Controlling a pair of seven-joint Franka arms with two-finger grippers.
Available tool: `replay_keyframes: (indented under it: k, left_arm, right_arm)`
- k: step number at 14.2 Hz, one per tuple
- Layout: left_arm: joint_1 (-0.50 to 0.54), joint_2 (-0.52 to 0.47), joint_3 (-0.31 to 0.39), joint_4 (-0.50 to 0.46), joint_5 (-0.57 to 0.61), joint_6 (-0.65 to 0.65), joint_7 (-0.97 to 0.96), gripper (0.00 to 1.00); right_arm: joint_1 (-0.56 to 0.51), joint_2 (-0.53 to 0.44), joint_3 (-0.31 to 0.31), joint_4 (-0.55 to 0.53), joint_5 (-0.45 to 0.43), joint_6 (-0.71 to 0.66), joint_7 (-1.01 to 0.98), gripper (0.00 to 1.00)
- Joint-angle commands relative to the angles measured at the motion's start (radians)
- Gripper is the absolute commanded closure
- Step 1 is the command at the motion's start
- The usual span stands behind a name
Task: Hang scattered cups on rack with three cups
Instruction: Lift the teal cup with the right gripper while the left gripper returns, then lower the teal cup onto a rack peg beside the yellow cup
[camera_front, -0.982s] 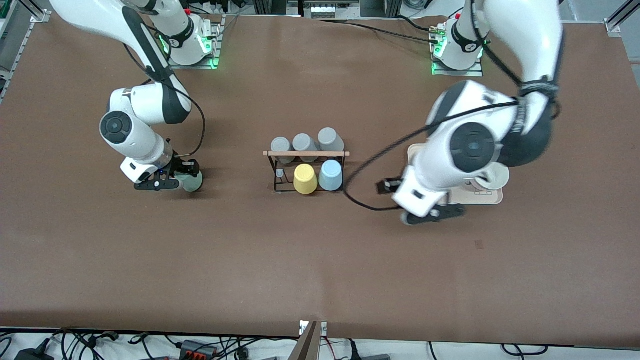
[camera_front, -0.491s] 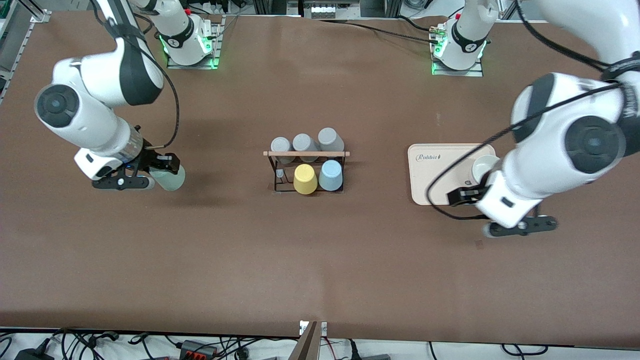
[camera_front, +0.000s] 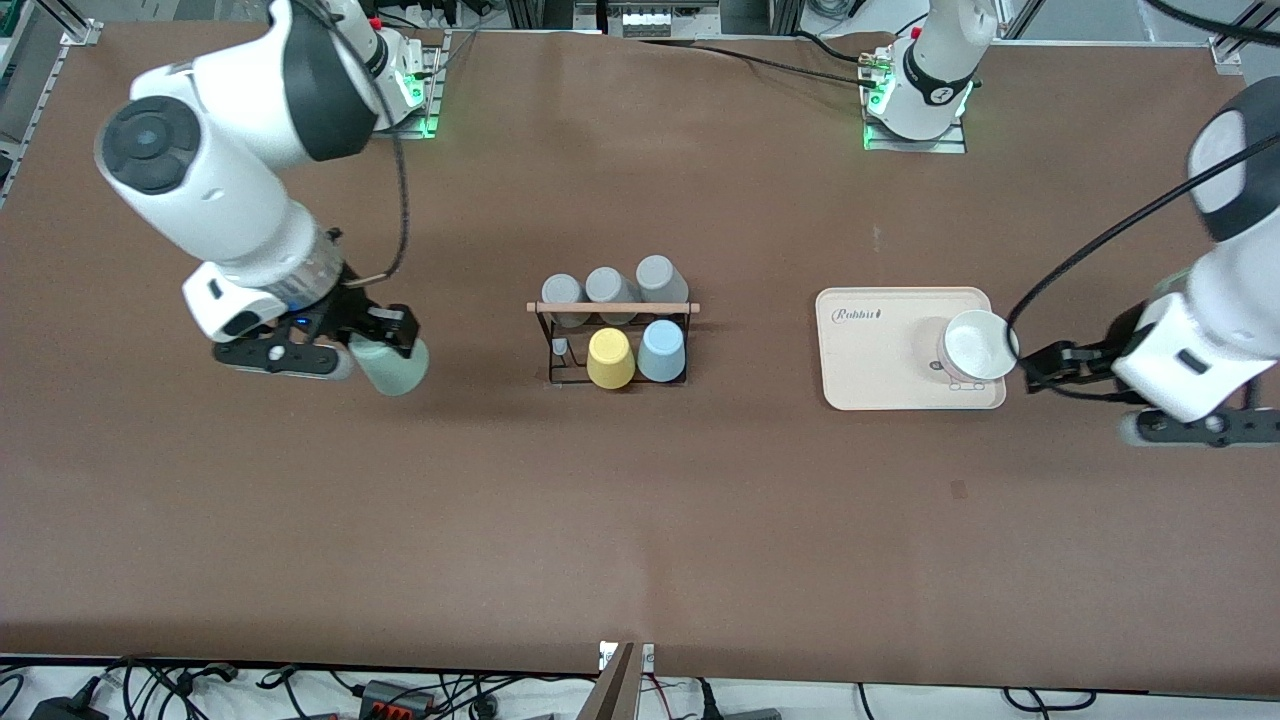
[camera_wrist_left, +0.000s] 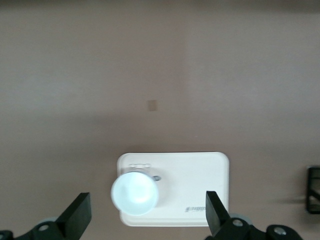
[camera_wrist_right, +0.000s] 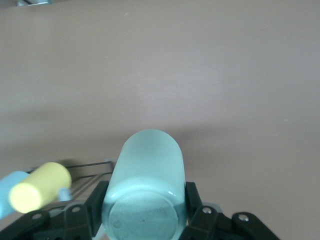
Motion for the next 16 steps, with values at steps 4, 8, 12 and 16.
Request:
replay_keyframes:
  k: [4,8,12,16]
  left_arm:
    - [0.049,-0.17,0.038,-0.237,0.006,0.06,0.051,0.0]
    - [0.075,-0.219,0.038,-0.271,-0.039,0.065,0.049,0.0]
    - [0.075,-0.245,0.025,-0.285,-0.039,0.058,0.045,0.0]
    - [0.074,-0.296,0.019,-0.381,-0.039,0.104,0.043,0.0]
  right_arm:
    - [0.13,0.133,-0.009,0.144,0.012,0.009,0.092,0.77]
    - [0.175,0.176,-0.009,0.144,0.012,0.022,0.055,0.77]
    - [0.209,0.213,-0.007,0.141,0.015,0.047,0.066,0.77]
    - [0.219,0.222,0.022,0.106,0.012,0.055,0.069,0.77]
